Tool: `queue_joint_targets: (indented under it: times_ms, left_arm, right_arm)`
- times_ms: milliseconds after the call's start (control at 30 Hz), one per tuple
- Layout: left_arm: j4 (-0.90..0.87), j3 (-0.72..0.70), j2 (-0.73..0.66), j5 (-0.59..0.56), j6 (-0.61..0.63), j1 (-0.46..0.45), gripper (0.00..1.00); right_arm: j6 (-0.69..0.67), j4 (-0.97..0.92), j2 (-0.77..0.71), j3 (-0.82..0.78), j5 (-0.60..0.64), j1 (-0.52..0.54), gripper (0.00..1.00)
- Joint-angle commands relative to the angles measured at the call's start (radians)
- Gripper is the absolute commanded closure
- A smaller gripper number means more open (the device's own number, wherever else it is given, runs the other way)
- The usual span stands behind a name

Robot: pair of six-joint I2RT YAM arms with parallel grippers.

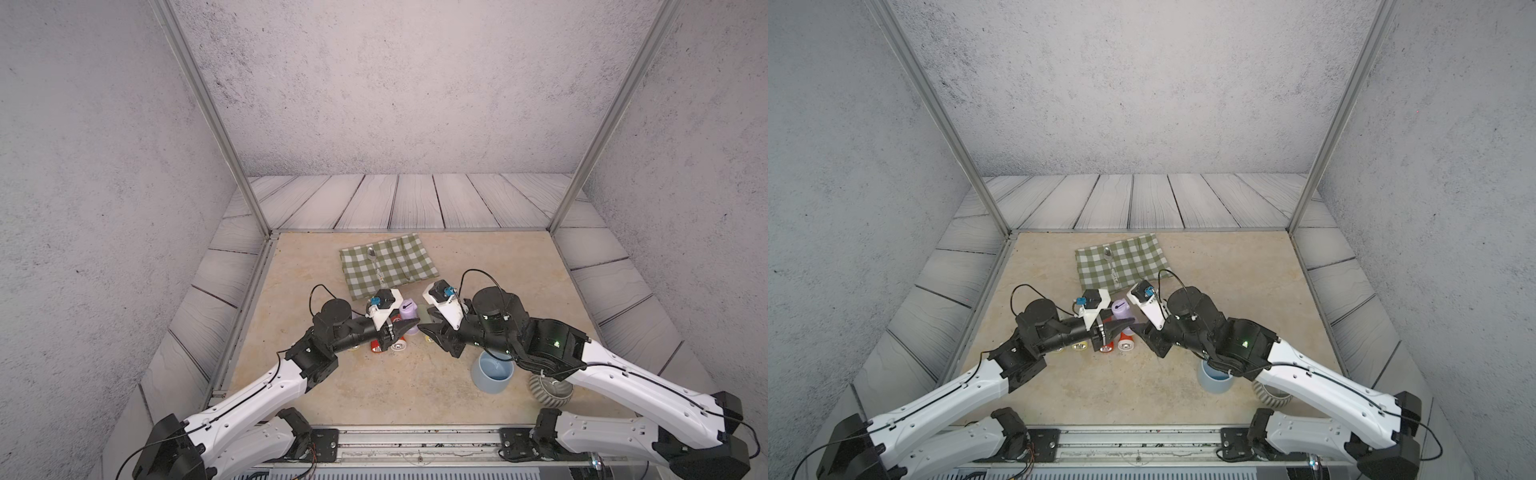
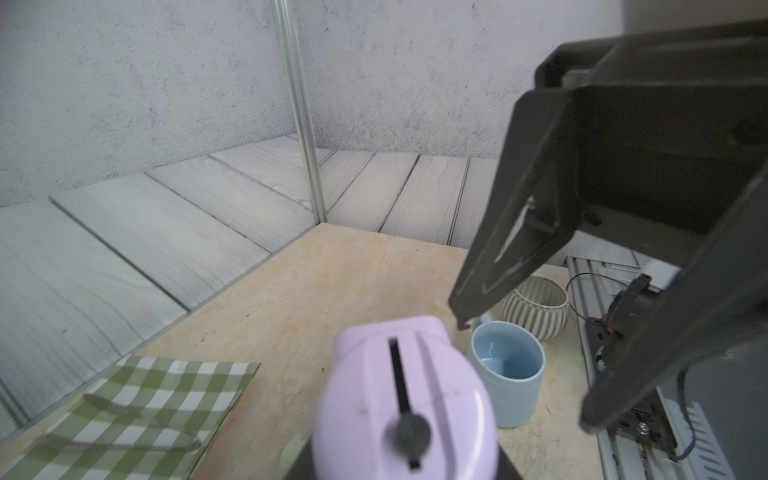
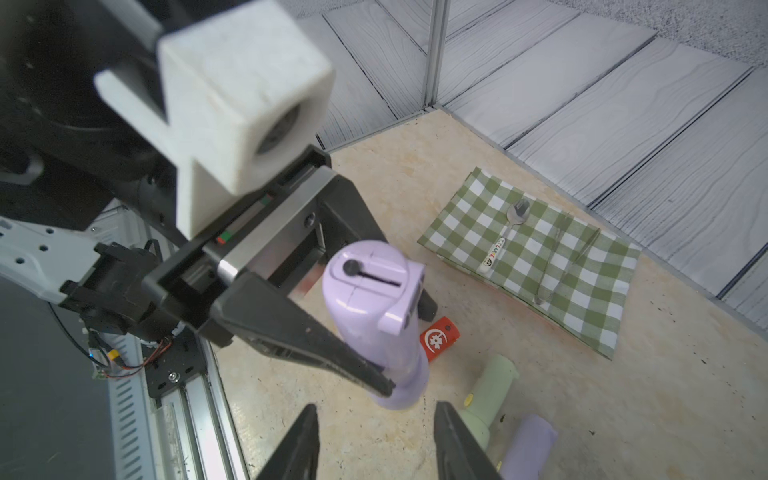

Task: Close the plug at the bottom of the flashlight
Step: Place the flashlight at the center of the board.

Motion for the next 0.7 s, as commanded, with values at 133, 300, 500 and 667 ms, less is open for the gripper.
queue_joint_targets:
  times_ms: [133,300,500,667]
  left_arm:
    - [0.076,0.014,-0.017,0.187,-0.031,0.001,1.00]
    - [0.087,0.016,-0.017,0.210,-0.038,0.000,1.00]
    - [0.109,0.026,-0.015,0.228,-0.052,0.000,1.00]
    - [0.118,0.046,-0.006,0.244,-0.062,0.001,1.00]
  right_arm:
    - [0.021,0.059,0.011,0.019,-0.066,-0.027,0.50]
    - [0.032,0.070,0.022,0.021,-0.093,-0.039,0.48]
    - [0.055,0.095,0.051,0.019,-0.160,-0.045,0.41]
    - [0.086,0.119,0.079,0.013,-0.203,-0.052,0.47]
